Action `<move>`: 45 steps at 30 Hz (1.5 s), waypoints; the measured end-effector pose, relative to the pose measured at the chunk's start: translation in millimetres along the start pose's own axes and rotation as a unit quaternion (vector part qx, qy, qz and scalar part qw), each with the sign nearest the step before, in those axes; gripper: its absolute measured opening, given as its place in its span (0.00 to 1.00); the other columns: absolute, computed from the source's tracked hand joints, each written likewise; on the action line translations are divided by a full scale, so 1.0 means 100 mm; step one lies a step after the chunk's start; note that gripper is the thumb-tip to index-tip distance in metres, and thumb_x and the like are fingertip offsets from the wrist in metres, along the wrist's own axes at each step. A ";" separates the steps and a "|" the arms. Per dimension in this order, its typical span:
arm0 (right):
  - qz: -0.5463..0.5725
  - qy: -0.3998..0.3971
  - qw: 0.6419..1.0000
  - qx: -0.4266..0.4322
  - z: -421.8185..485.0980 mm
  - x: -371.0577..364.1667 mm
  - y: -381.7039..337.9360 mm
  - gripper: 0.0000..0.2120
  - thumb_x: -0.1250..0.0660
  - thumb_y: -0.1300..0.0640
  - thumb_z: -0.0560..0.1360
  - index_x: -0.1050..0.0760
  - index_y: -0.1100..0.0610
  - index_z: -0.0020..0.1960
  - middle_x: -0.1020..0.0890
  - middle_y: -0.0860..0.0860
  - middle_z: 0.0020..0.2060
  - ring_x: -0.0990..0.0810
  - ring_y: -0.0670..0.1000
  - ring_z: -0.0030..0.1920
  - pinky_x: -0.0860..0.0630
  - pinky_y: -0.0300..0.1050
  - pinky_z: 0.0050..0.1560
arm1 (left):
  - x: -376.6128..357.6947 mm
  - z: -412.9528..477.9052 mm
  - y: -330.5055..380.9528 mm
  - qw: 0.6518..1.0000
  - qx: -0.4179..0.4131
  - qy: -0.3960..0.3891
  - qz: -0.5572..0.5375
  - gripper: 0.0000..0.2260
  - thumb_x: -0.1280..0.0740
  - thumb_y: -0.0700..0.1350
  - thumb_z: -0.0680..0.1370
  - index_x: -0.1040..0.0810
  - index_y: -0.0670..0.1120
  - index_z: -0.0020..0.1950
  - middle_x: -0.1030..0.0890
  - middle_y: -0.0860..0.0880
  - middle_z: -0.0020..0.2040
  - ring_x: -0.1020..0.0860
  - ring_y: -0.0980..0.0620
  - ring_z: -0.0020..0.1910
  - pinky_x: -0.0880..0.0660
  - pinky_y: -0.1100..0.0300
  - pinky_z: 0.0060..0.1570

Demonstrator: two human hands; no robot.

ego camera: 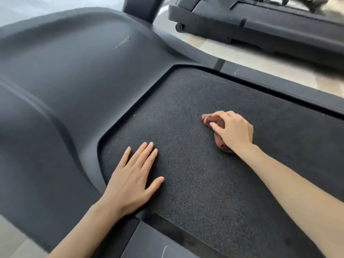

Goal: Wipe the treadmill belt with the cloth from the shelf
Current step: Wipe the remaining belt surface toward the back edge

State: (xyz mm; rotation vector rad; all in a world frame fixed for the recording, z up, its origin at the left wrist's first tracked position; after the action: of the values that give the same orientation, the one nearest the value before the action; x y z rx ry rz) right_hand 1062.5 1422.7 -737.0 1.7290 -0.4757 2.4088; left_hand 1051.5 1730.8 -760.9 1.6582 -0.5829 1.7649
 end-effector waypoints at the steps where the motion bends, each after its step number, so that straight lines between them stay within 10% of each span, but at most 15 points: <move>1: -0.003 -0.003 1.000 -0.021 0.05 -0.03 0.00 0.13 0.35 0.44 0.75 0.23 0.47 0.57 0.20 0.51 0.53 0.23 0.56 0.55 0.28 0.48 0.51 | -0.01 0.02 0.05 1.000 -0.005 0.002 -0.005 0.32 0.50 0.63 0.78 0.34 0.43 0.74 0.36 0.46 0.75 0.42 0.50 0.75 0.46 0.46 0.69; 12: 0.100 -0.011 0.965 0.241 -1.25 0.30 -0.64 0.13 0.35 0.42 0.71 0.20 0.45 0.52 0.19 0.44 0.47 0.20 0.48 0.47 0.24 0.43 0.46 | -0.09 0.05 0.09 1.000 -0.015 0.002 -0.007 0.33 0.50 0.64 0.78 0.35 0.42 0.74 0.38 0.45 0.75 0.42 0.48 0.75 0.47 0.46 0.70; 21: 0.021 -0.025 0.998 0.051 0.19 -0.14 -0.49 0.13 0.36 0.44 0.76 0.25 0.44 0.59 0.22 0.48 0.53 0.23 0.53 0.55 0.27 0.47 0.50 | -0.07 0.03 0.10 1.000 -0.008 -0.005 -0.009 0.34 0.56 0.65 0.79 0.38 0.43 0.75 0.40 0.46 0.76 0.45 0.48 0.76 0.49 0.46 0.71; 32: 0.072 0.030 0.989 0.124 -1.88 0.55 -0.21 0.13 0.35 0.45 0.72 0.20 0.45 0.54 0.19 0.46 0.49 0.21 0.48 0.49 0.28 0.40 0.50 | -0.09 0.17 0.33 0.999 -0.044 0.001 -0.001 0.33 0.50 0.63 0.78 0.34 0.42 0.73 0.36 0.43 0.74 0.41 0.45 0.74 0.49 0.43 0.70; 45: -0.005 0.016 0.997 -0.074 -0.99 0.40 0.39 0.12 0.34 0.45 0.75 0.23 0.45 0.57 0.23 0.49 0.52 0.24 0.54 0.53 0.29 0.44 0.45 | -0.22 0.50 0.92 0.995 -0.093 0.011 -0.023 0.31 0.49 0.61 0.77 0.33 0.43 0.73 0.34 0.45 0.74 0.39 0.46 0.74 0.50 0.44 0.70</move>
State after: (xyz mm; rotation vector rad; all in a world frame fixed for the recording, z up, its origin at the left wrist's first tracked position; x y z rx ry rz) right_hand 949.4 1416.4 -734.5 1.6257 -0.6228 2.3268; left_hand 1021.8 1628.0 -767.1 1.5116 -0.6727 1.6414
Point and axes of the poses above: each hand's wrist, its own z-axis towards the middle knuckle, its own x-axis out of the back of the hand, y = z × x, the point moved 2 cm from there along z, towards the middle knuckle
